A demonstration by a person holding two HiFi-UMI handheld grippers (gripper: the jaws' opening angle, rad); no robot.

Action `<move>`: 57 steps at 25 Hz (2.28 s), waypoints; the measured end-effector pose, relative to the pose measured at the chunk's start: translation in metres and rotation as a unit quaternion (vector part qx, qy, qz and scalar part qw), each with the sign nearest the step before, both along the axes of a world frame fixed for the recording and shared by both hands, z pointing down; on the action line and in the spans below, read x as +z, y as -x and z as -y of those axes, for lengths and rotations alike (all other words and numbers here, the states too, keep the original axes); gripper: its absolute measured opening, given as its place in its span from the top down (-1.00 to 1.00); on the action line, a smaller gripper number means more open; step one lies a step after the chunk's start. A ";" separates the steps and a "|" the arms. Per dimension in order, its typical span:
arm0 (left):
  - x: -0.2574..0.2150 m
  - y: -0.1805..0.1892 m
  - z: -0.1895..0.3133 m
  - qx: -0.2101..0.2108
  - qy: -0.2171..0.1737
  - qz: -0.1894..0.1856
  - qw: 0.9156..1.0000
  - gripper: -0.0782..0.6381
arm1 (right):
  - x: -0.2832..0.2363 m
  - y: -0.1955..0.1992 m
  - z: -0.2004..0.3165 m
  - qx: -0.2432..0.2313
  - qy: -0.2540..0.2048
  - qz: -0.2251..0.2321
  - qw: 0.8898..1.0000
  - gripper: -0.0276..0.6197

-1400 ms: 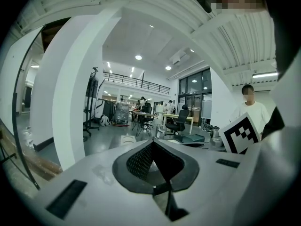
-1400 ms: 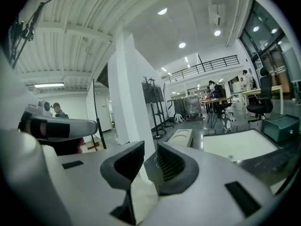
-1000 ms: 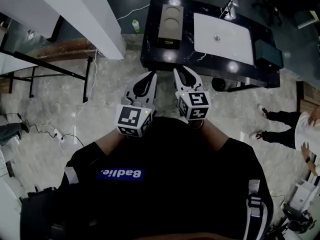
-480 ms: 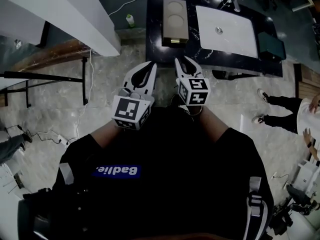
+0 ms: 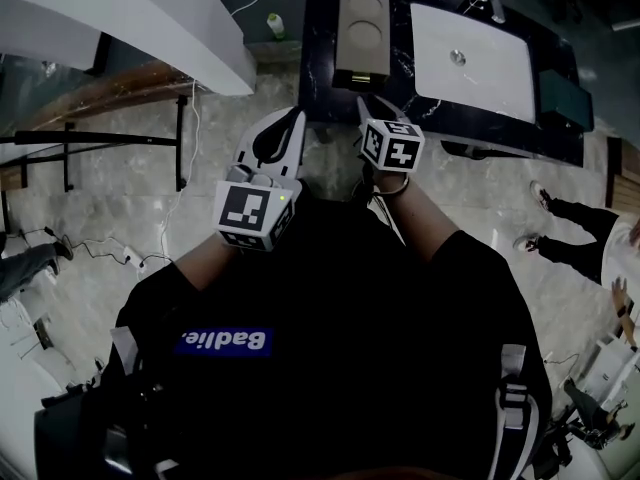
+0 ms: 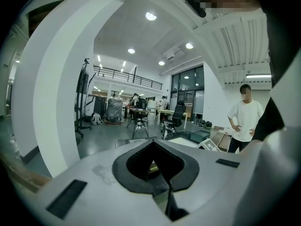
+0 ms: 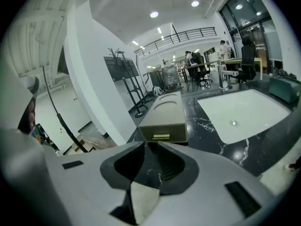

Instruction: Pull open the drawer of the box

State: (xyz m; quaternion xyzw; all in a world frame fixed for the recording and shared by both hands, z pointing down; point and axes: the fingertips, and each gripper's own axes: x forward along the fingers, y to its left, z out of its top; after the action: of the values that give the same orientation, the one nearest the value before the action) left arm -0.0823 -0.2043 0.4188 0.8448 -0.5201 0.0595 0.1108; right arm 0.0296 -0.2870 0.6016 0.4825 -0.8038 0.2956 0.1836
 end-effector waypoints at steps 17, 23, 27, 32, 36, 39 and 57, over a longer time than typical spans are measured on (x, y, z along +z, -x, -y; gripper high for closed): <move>0.010 0.010 0.016 -0.034 0.017 0.011 0.999 0.80 | 0.038 0.001 0.044 0.060 0.132 0.131 0.981 0.72; 0.010 0.013 0.020 -0.044 0.020 0.003 0.999 0.80 | 0.043 -0.002 0.045 0.099 0.187 0.209 0.955 0.72; 0.011 0.013 0.019 -0.041 0.021 0.002 0.999 0.80 | 0.045 -0.005 0.047 0.105 0.193 0.218 0.951 0.72; 0.011 0.012 0.018 -0.039 0.021 0.006 0.999 0.80 | 0.044 -0.004 0.047 0.114 0.204 0.238 0.943 0.72; 0.011 0.014 0.017 -0.038 0.021 0.009 0.999 0.80 | 0.045 -0.004 0.048 0.120 0.210 0.259 0.935 0.72; 0.011 0.015 0.016 -0.039 0.020 0.003 0.999 0.80 | 0.042 -0.002 0.048 0.124 0.210 0.284 0.927 0.72; 0.011 0.020 0.013 -0.031 0.019 0.006 0.999 0.80 | 0.044 -0.006 0.046 0.145 0.201 0.302 0.920 0.73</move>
State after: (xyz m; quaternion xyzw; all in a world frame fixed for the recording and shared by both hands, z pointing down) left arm -0.1021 -0.2170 0.4301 0.8259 -0.5452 0.0711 0.1252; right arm 0.0361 -0.3325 0.6458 0.4347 -0.6658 0.6060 -0.0200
